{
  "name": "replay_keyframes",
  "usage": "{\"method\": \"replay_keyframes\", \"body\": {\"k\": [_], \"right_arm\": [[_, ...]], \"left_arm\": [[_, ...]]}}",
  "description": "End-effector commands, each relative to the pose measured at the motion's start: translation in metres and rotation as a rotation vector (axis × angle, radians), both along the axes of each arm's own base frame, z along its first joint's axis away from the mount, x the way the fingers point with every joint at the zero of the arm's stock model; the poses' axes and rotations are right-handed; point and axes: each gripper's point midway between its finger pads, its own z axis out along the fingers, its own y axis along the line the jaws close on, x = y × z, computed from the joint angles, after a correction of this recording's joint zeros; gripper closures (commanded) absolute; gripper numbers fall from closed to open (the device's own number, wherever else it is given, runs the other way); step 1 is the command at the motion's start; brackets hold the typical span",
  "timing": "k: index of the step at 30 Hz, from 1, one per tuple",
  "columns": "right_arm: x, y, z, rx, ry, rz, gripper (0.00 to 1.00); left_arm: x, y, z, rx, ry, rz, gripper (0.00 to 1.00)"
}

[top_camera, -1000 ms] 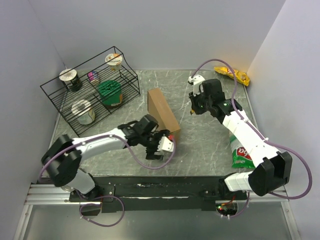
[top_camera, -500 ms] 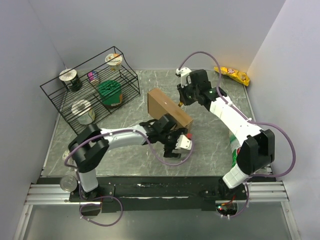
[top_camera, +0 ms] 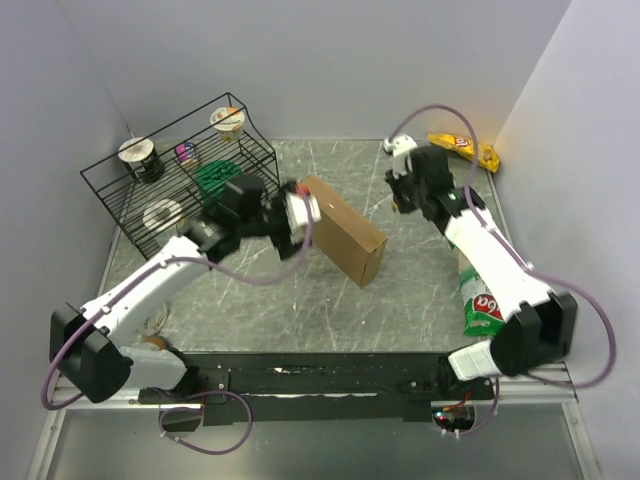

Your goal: Unpack the express box

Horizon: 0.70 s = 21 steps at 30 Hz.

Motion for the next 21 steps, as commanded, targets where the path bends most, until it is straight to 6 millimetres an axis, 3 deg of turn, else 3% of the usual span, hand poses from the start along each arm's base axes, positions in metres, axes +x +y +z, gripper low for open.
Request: {"method": "replay_keyframes", "body": {"k": [1,2,6,8,12,16,21], "right_arm": [[-0.048,-0.035,0.013,-0.047,-0.047,-0.062,1.0],[-0.057,-0.039,0.008,-0.051,-0.035,-0.064,1.0],[-0.103,-0.048,-0.024,-0.053,0.044,-0.036,1.0],[-0.122,-0.04,-0.037,-0.015,0.101,0.008,1.0],[-0.149,-0.018,-0.057,0.089,0.195,0.102,1.0],[-0.138,-0.005,-0.055,0.154,0.204,0.1,1.0],[-0.096,0.007,-0.029,0.183,0.126,0.087,1.0]], "left_arm": [[0.075,0.045,0.023,-0.081,0.115,0.342,0.04],[0.092,0.042,0.027,-0.109,0.147,0.362,0.03],[0.13,0.031,0.037,-0.239,0.287,0.401,0.04],[0.153,0.023,0.04,-0.275,0.305,0.429,0.04],[0.174,0.005,0.025,-0.311,0.467,0.469,0.04],[0.181,-0.004,0.0,-0.301,0.544,0.461,0.03],[0.161,0.002,-0.015,-0.268,0.677,0.439,0.03]]}}
